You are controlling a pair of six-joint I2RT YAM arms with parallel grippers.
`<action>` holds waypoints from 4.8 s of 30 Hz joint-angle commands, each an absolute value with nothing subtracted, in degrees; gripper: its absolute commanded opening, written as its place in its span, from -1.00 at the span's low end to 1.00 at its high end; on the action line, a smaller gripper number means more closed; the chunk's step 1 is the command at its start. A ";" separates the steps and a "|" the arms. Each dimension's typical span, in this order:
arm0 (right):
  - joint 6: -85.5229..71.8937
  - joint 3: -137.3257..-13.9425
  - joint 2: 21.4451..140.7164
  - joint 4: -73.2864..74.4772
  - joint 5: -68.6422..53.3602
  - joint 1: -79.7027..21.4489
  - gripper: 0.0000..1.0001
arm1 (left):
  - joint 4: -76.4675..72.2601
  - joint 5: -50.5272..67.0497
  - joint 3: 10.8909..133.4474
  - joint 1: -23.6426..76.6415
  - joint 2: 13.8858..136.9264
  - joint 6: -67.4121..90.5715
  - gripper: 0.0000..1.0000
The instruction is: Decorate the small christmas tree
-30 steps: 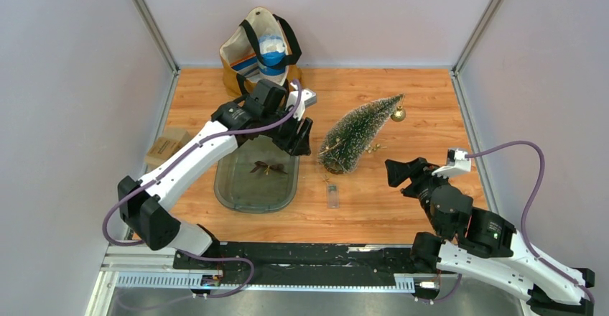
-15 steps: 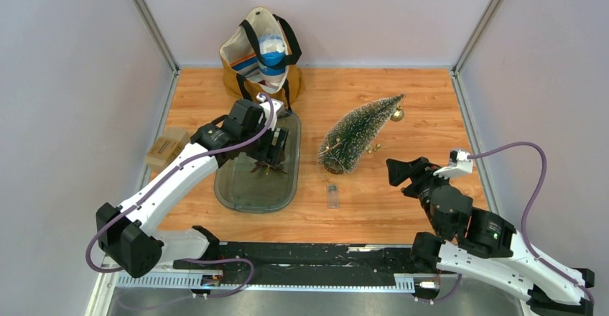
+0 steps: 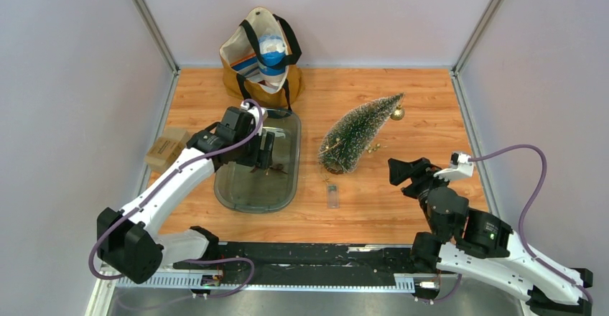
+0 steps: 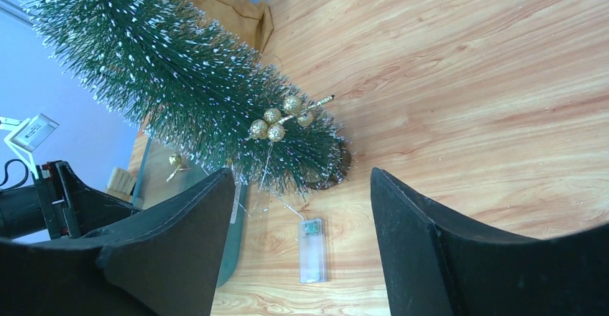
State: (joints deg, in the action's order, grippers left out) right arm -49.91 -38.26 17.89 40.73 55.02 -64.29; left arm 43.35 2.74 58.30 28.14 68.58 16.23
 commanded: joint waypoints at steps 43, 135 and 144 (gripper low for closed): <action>-50.89 -37.62 17.05 39.90 58.62 -64.25 0.49 | 33.93 4.92 55.90 23.20 87.80 18.37 0.20; -39.20 -59.50 61.43 10.46 4.58 -69.00 0.38 | 20.04 42.89 51.77 27.86 42.36 25.66 -1.00; -42.10 -58.54 62.93 10.20 3.69 -67.41 0.38 | 18.11 42.19 52.03 27.95 41.84 26.37 -1.00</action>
